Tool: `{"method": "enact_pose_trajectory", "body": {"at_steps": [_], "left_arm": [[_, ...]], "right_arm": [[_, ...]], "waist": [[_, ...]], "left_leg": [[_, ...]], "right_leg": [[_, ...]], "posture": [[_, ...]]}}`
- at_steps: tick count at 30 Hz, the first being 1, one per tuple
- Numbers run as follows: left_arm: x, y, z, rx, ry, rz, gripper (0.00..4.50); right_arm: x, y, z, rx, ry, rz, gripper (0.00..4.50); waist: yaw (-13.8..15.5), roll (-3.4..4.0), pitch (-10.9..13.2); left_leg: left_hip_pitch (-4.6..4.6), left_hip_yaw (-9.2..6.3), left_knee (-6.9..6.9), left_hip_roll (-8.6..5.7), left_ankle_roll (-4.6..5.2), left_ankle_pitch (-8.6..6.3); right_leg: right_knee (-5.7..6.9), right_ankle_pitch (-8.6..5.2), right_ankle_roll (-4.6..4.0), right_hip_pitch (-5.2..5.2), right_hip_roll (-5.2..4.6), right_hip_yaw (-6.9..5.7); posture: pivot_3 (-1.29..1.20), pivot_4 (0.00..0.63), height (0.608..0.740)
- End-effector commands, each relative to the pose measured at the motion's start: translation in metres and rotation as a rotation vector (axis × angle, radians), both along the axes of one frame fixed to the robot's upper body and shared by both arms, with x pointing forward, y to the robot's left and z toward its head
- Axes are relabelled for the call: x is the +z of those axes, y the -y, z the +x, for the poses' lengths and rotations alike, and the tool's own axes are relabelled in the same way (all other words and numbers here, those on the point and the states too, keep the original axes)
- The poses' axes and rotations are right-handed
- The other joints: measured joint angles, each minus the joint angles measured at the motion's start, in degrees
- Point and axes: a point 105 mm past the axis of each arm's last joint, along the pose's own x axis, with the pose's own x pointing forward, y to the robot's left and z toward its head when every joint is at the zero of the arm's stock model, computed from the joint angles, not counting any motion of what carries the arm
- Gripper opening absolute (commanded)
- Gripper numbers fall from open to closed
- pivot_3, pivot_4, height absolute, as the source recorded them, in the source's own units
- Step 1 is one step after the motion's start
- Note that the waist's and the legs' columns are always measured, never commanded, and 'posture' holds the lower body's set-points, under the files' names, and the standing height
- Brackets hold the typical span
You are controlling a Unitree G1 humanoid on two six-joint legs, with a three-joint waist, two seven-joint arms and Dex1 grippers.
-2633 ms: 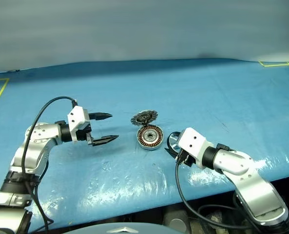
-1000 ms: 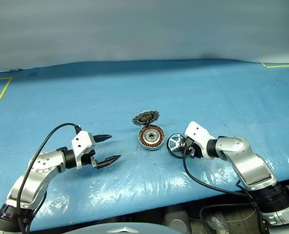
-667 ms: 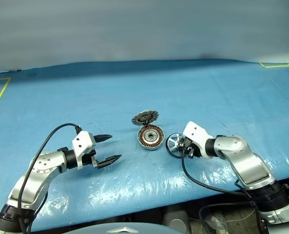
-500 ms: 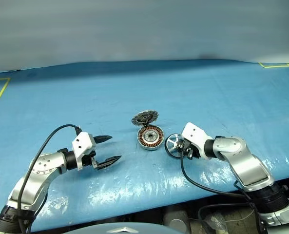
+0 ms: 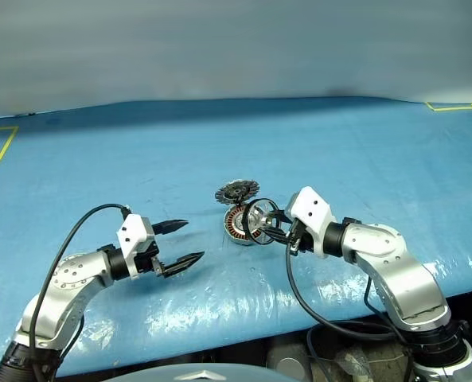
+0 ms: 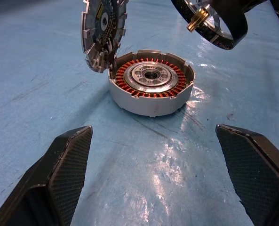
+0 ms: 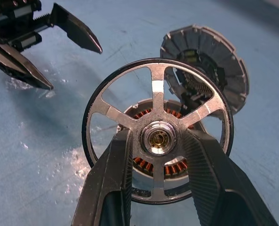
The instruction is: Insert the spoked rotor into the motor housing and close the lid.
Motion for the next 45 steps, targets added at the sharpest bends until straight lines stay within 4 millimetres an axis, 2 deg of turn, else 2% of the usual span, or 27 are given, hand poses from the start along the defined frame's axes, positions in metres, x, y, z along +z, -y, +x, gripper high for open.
{"method": "enact_pose_trajectory", "body": {"at_steps": [1,8,21,29,30,31,34,45], "left_arm": [[0.008,0.007,0.002,-0.026,0.043,-0.008,4.5],[0.005,0.011,0.002,-0.037,0.044,0.001,4.5],[0.0,0.008,0.0,-0.015,0.036,0.004,4.5],[-0.003,0.009,0.0,-0.011,0.04,0.011,4.5],[-0.003,0.009,0.0,-0.01,0.04,0.01,4.5],[-0.003,0.009,0.0,-0.01,0.041,0.009,4.5],[-0.002,0.008,0.0,-0.006,0.043,0.007,4.5],[-0.005,0.007,-0.001,0.001,0.038,0.009,4.5]], "right_arm": [[0.007,-0.01,0.003,0.022,0.029,0.02,1.3],[-0.018,-0.012,0.026,-0.044,-0.027,0.008,1.3],[-0.031,-0.025,0.027,0.07,-0.047,-0.118,1.3],[-0.037,-0.027,0.033,0.122,0.003,-0.233,1.3],[-0.036,-0.028,0.032,0.139,0.0,-0.226,2.01],[-0.034,-0.03,0.03,0.151,-0.012,-0.21,2.21],[-0.027,-0.032,0.031,0.144,0.001,-0.183,3.22],[-0.002,-0.036,0.028,0.141,0.062,-0.08,3.22]], "waist": [[-0.02,0.0,0.0],[-0.02,0.01,0.01],[-0.08,0.01,0.01],[-0.43,0.01,0.0],[-0.47,0.01,0.0],[-0.48,0.01,0.0],[-0.38,0.02,0.01],[-0.37,0.02,0.01]], "left_leg": [[0.0,0.0,0.0,0.0,0.01,-0.01],[0.0,0.03,-0.02,-0.04,0.0,0.0],[-0.01,0.01,-0.07,-0.02,-0.01,0.01],[0.0,0.02,-0.08,-0.01,-0.02,0.01],[0.01,0.02,-0.08,-0.02,-0.02,0.01],[0.01,0.02,-0.08,-0.02,-0.03,0.02],[0.0,0.01,-0.09,-0.02,-0.03,0.02],[0.0,0.01,-0.16,-0.02,-0.03,0.02]], "right_leg": [[0.0,0.0,0.0,0.0,0.0,0.0],[-0.02,0.0,0.0,-0.01,0.01,0.0],[-0.02,-0.01,-0.01,-0.04,0.01,-0.01],[-0.01,0.0,-0.01,-0.04,0.01,-0.01],[-0.02,0.0,-0.01,-0.03,0.01,-0.01],[-0.01,0.0,-0.01,-0.03,0.01,-0.01],[-0.01,0.0,0.0,-0.04,0.0,-0.02],[-0.03,0.0,0.0,-0.07,-0.01,-0.02]], "posture": [[0.0,0.15,0.74],[0.0,0.15,0.74],[0.0,0.15,0.74],[0.0,0.15,0.74],[0.0,0.15,0.74],[0.0,0.15,0.74],[0.0,0.15,0.74],[0.0,0.15,0.74]]}}
